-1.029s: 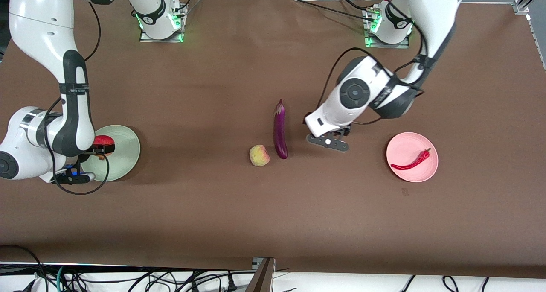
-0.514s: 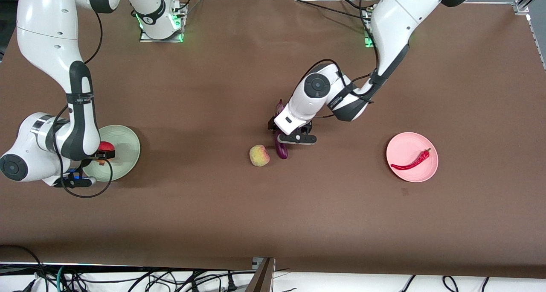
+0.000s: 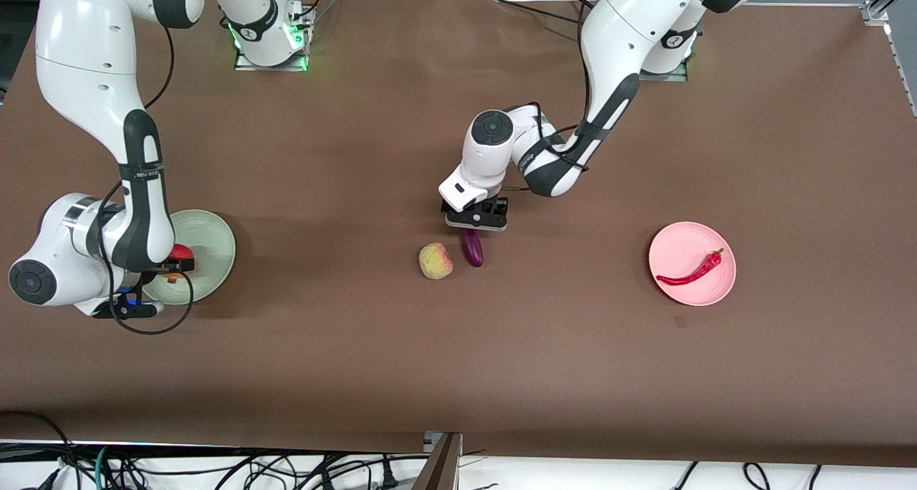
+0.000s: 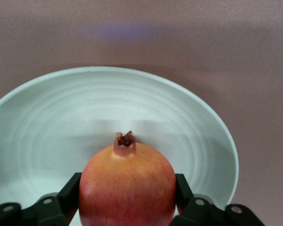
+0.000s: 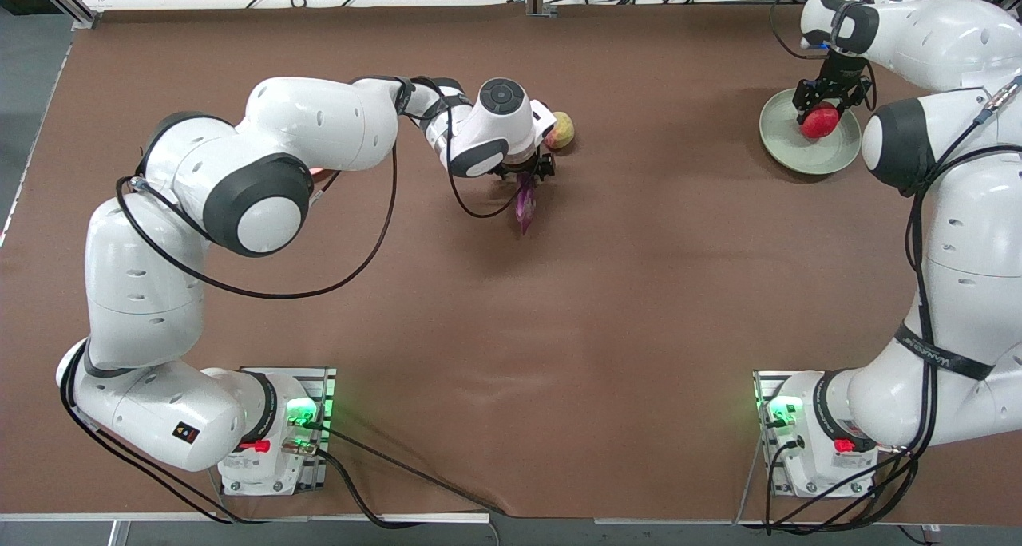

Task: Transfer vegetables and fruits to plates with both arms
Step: 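Grasp the purple eggplant with the left gripper while the right gripper places the pomegranate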

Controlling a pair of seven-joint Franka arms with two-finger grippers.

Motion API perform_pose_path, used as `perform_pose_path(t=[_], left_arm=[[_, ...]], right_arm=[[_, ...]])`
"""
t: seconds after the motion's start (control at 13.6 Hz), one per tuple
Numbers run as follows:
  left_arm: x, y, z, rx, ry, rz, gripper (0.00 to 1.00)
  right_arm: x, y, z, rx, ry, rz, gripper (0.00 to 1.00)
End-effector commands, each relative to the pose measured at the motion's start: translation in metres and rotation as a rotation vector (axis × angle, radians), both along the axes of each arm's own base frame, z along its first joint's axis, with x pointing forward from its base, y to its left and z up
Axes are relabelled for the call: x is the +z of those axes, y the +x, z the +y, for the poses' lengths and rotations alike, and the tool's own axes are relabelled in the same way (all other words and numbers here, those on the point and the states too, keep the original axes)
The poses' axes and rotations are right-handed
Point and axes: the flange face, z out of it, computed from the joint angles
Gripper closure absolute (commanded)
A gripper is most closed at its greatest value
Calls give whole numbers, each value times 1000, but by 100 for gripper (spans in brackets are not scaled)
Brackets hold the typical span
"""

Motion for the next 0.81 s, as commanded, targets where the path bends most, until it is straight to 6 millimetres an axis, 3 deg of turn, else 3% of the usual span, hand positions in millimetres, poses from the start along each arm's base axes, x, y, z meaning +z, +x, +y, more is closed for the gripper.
perform_pose_path(t=[0.0,0.07,0.22,0.44,0.66,0.73], left_arm=[[3,18,9,22,3,-37,92],[9,22,12,30,5,-41,100],[34,28,18,39,32,-54,100],[91,35,43,69,220,-30,100],[146,44,71,72,394,29,100],[162,52,88,63,467,76,100]], right_arm=[[18,7,0,6,14,-30,0],[31,12,6,16,16,-52,0],[45,14,26,33,30,-45,0],[69,22,75,77,49,-43,1],[77,22,151,15,78,-57,0],[78,20,191,-5,83,-69,0]])
